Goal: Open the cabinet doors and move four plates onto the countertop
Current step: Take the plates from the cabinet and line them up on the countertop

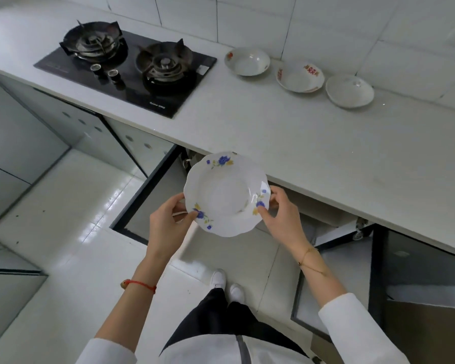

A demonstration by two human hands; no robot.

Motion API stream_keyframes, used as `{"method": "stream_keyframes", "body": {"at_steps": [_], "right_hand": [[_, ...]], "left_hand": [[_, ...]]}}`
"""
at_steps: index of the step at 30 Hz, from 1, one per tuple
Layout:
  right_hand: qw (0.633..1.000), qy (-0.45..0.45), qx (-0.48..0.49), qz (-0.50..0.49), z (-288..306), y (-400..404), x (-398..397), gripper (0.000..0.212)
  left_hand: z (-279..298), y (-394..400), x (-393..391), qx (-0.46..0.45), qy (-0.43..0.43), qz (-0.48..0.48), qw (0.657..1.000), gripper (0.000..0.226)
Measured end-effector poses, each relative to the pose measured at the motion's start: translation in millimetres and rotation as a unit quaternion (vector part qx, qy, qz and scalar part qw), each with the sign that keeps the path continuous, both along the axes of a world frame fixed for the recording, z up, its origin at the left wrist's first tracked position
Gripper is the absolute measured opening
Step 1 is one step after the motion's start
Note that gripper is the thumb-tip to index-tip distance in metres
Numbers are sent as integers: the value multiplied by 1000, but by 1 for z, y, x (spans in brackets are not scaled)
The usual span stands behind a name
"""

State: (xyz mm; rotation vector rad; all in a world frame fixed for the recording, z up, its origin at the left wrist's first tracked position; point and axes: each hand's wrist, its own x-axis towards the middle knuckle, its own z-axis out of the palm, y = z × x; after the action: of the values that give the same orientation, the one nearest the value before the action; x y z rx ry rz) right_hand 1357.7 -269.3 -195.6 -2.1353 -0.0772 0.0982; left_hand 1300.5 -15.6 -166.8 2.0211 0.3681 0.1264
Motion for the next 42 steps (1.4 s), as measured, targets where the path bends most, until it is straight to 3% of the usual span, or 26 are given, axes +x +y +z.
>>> {"method": "stream_keyframes", "body": {"at_steps": [14, 25, 42], "right_hand": [[983, -48, 1, -176, 25, -68, 8, 37], [950, -33, 4, -309, 30, -163, 33, 40], [949, 2, -44, -313, 33, -412, 228, 32]], "left_hand": [[29, -62, 94, -27, -36, -178, 983, 36], [32, -175, 186, -22, -20, -305, 952, 35], [18, -430, 365, -16, 11, -283, 959, 33]]}}
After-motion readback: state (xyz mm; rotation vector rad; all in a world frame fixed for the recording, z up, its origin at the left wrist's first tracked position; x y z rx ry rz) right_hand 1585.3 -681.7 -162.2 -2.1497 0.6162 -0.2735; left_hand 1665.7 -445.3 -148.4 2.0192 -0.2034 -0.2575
